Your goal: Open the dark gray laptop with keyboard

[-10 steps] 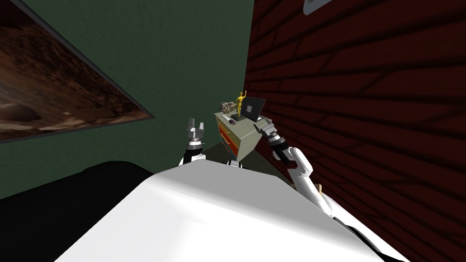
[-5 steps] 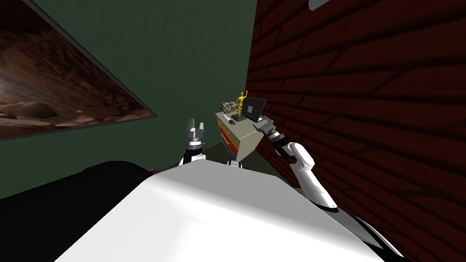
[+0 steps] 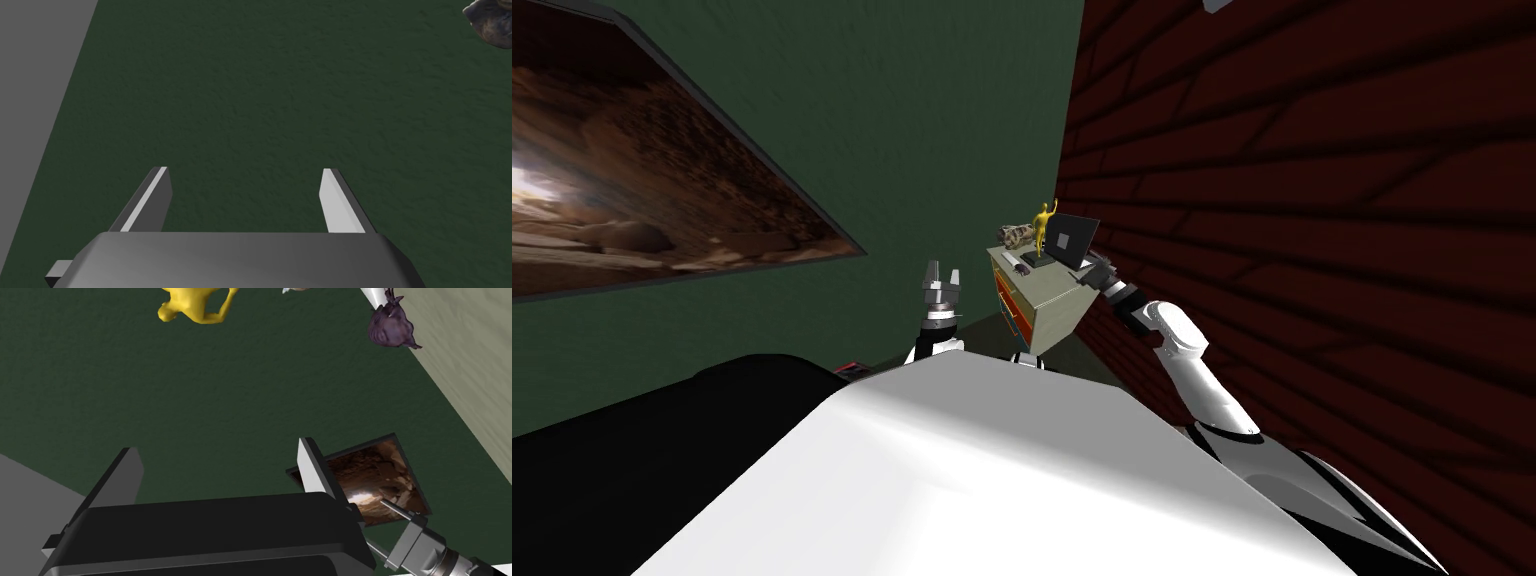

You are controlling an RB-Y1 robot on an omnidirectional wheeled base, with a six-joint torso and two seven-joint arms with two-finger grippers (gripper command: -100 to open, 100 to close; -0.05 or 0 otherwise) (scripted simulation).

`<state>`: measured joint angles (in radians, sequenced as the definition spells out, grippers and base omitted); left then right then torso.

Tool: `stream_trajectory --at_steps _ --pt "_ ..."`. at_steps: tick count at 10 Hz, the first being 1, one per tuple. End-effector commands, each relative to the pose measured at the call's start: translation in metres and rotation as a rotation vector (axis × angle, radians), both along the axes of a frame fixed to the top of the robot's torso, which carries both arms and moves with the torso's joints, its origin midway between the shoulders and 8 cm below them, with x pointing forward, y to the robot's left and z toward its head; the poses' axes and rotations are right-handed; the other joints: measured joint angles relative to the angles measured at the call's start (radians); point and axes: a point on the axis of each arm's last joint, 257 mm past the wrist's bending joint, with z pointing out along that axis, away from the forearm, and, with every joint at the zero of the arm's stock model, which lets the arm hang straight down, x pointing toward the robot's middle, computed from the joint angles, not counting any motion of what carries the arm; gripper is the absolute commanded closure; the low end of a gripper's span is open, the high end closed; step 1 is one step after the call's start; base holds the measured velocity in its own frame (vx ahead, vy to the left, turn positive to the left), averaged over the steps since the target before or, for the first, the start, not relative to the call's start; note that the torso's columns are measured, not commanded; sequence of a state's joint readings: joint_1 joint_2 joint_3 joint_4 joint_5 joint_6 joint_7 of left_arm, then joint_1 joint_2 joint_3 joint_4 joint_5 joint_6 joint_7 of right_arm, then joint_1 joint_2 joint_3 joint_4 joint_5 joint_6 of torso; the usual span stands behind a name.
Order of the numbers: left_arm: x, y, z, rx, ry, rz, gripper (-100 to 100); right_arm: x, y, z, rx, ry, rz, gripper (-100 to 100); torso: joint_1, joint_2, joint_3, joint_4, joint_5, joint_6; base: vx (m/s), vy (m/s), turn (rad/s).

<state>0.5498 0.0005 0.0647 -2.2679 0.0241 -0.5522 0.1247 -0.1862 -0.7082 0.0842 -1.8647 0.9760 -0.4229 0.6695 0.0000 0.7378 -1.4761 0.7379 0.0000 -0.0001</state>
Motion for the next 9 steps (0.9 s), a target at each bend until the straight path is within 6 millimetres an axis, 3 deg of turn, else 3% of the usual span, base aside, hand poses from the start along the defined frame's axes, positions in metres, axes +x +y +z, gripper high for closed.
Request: stream_trajectory --at_steps 1,3,4,9 --pt "0.000 0.000 0.000 0.000 0.000 0.000 0 0.017 -0.005 0.001 -0.144 -0.075 -0.039 -100 -0.001 0.000 0.000 0.000 0.000 0.000 0.012 -0.063 0.074" --pt "0.000 0.000 0.000 0.000 0.000 0.000 0 0.037 -0.016 0.004 -0.303 -0.150 -0.087 -100 0.001 0.001 0.000 0.000 0.000 0.000 0.011 -0.060 0.140" --pt "0.000 0.000 0.000 0.000 0.000 0.000 0 0.037 -0.015 0.006 -0.314 -0.162 -0.089 -100 0.000 0.000 0.000 0.000 0.000 0.000 0.012 -0.060 0.067" --pt "0.000 0.000 0.000 0.000 0.000 0.000 0 0.083 -0.054 0.027 -0.689 -0.343 -0.213 -100 -0.001 0.000 0.000 0.000 0.000 0.000 0.012 -0.082 0.154"
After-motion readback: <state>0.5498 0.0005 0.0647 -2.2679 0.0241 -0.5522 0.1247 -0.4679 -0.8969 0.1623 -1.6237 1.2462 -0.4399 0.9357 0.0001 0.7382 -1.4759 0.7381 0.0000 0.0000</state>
